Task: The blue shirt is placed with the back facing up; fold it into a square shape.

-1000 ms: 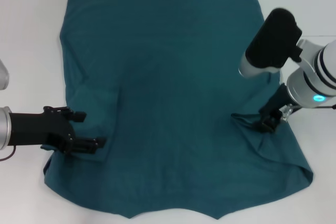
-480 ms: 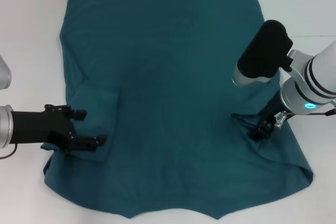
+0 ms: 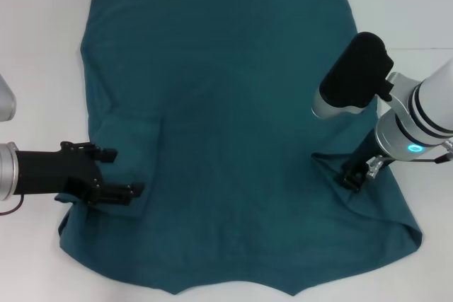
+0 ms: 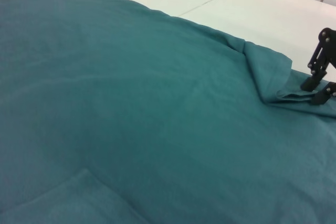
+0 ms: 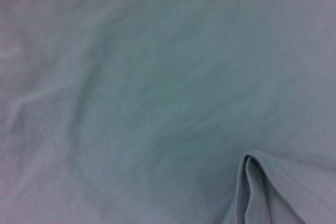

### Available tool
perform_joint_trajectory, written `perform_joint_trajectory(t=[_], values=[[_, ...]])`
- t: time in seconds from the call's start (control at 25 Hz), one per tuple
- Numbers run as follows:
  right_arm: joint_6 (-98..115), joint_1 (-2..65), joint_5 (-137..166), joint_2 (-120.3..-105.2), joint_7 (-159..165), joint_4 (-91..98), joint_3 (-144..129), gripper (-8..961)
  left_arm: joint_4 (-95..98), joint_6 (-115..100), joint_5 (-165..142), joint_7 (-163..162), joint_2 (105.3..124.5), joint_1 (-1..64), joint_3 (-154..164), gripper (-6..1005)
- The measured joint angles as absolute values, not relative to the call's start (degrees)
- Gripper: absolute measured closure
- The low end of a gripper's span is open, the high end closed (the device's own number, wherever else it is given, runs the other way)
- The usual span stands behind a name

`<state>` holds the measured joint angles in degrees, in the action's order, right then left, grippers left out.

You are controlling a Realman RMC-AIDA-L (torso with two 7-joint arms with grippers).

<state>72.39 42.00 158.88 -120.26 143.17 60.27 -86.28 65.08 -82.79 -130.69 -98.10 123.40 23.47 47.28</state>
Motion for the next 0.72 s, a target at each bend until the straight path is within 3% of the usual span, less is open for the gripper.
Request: perform_joint_trajectory(t=[0.44,0.72], values=[[72.60,41.62,158.42,-120.14,144.13,59.86,-85.79,888,65.02,-82.85,-130.69,-97.96,123.71,22.86,47.28,102],[73.43,41.22,158.04,-120.18,144.13,62.09,-85.78,955,64.51,-83.23,-130.69,-97.91,123.79,22.56,47.29,103]])
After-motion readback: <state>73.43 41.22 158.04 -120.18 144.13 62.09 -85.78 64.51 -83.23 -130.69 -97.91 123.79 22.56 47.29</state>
